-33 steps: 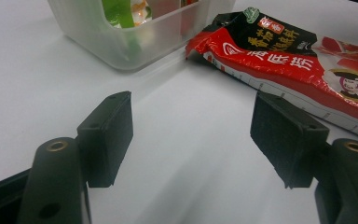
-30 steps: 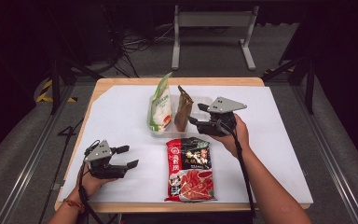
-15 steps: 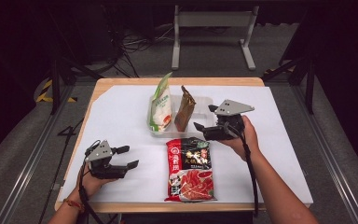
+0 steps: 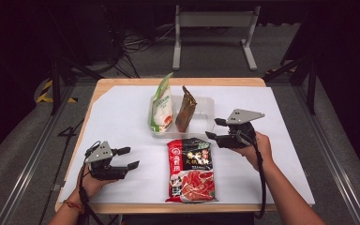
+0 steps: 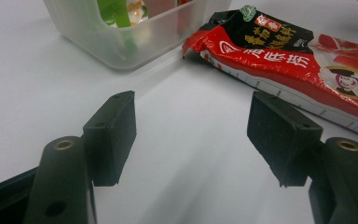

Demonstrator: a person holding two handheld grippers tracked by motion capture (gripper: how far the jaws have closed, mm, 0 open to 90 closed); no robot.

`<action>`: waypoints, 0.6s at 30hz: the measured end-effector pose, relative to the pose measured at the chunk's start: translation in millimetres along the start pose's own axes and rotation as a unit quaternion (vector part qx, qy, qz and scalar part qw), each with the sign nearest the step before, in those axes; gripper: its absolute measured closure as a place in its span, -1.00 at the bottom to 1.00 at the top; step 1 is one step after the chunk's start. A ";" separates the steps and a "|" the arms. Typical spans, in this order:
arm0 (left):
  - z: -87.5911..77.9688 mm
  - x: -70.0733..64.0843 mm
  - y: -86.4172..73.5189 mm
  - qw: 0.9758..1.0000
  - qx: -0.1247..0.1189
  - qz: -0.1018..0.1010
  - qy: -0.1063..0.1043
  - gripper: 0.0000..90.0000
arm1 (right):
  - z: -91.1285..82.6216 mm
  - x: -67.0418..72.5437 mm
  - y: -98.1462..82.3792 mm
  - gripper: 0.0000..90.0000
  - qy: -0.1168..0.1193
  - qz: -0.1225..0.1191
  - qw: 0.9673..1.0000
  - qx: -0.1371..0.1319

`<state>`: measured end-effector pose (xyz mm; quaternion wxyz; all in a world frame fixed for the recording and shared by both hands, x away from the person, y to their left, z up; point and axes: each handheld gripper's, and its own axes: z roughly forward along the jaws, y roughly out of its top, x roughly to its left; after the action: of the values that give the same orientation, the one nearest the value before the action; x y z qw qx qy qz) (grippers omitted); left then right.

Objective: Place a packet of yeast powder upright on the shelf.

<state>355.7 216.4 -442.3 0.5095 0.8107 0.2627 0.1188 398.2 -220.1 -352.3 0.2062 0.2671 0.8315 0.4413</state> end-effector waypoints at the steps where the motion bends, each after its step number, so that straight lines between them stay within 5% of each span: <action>1: 0.1 -0.3 0.2 1.000 -0.002 -0.003 -0.002 -0.25 | -0.1 -2.7 -5.1 0.06 0.000 -0.009 1.000 0.009; 3: 0.9 -1.7 1.6 1.000 -0.004 0.000 -0.005 -0.25 | 0.9 -5.2 -13.7 0.07 -0.020 -0.022 0.999 0.017; 6: 2.7 -3.0 2.8 1.000 -0.002 0.003 -0.008 -0.25 | 10.1 -7.7 -29.7 0.02 -0.013 -0.036 0.997 0.068; 9: 4.0 -4.2 3.8 1.000 -0.003 -0.001 -0.013 -0.25 | 18.9 -14.7 -42.5 -0.10 0.026 0.037 0.996 0.083; 10: 4.4 -5.0 4.7 1.000 -0.004 0.001 -0.015 -0.25 | 18.9 -14.7 -42.5 -0.10 0.026 0.037 0.996 0.083; 11: 6.4 -7.4 7.0 1.000 -0.007 -0.004 -0.023 -0.26 | 24.8 -18.1 -47.9 -0.19 0.044 0.066 0.993 0.089; 18: 26.4 -21.8 19.7 0.997 0.006 -0.018 -0.079 -0.33 | 44.5 -24.1 -58.0 -0.27 0.091 0.130 0.983 0.088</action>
<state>355.6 177.5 -435.1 0.5261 0.8157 0.2365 0.0437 427.4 -234.6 -422.1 0.0460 0.3489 0.8405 0.4120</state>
